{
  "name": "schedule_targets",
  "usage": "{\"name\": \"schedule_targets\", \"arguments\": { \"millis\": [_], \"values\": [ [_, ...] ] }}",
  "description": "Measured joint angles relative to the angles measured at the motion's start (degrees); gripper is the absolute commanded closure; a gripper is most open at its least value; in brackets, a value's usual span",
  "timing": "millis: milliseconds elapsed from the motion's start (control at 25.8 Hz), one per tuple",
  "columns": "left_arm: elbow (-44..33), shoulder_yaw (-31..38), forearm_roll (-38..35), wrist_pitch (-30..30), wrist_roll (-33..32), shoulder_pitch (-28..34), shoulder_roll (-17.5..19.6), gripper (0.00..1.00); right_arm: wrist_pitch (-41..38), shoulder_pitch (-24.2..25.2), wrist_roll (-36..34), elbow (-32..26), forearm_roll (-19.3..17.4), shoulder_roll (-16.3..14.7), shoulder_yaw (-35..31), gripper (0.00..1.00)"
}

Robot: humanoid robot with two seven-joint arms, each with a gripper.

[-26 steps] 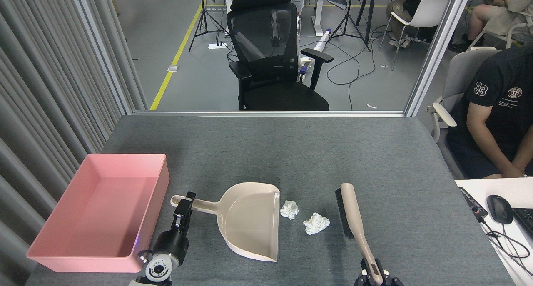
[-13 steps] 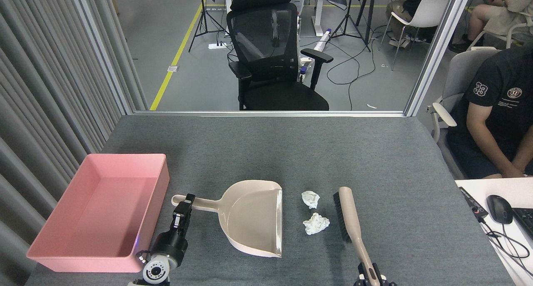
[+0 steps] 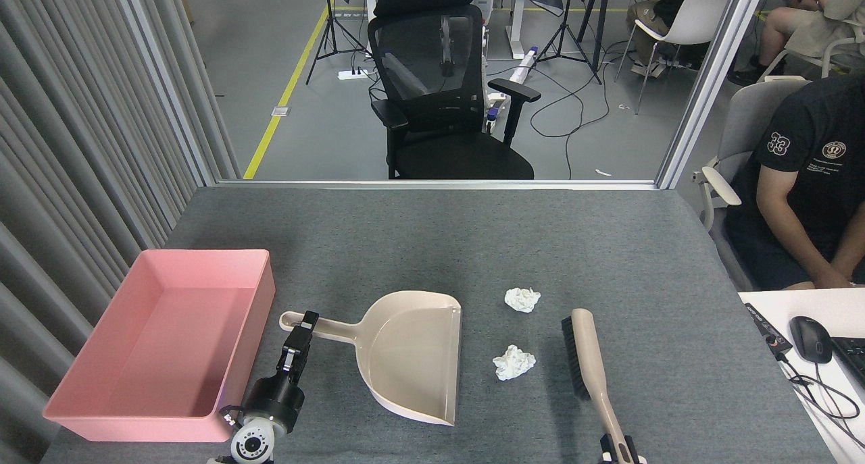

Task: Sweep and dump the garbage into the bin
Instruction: 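Lift the brush with the right gripper and sweep paper toward the dustpan, then sweep the second paper ball into the dustpan with the brush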

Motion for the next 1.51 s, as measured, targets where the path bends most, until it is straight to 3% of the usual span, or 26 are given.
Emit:
{"name": "schedule_targets", "arguments": {
  "millis": [232,465,697,1007,1356,1511],
  "values": [
    [-1.3,4.6,-5.9,-1.6,1.2,0.2,-0.3,0.83,-0.7,-3.7,0.1,1.7,-2.3,-4.8,-2.8,0.93],
    [-4.2,9.2,-13.2,-2.0,1.8,1.1,-1.1,0.83,-3.8,-12.1,1.4,10.3,-2.5,-10.7,-2.4,0.93],
    [-6.4,10.1,-16.7,-2.0,2.6,3.2,-2.4,0.83,-6.1,-16.4,1.5,14.8,-2.0,-12.2,2.4,0.93],
    [-8.9,10.1,-18.2,-1.5,1.8,4.4,-2.9,0.83,-7.4,-17.0,1.3,16.8,-1.9,-11.0,10.2,0.93],
    [-10.9,10.1,-19.8,-1.4,1.7,4.8,-2.9,0.82,-8.5,-13.0,0.5,14.8,-1.8,-3.5,15.3,0.91],
    [-11.8,10.1,-20.5,-1.3,1.7,4.9,-2.9,0.82,-9.5,-11.5,0.4,10.7,-1.9,-0.8,16.8,0.90]
  ]
}}
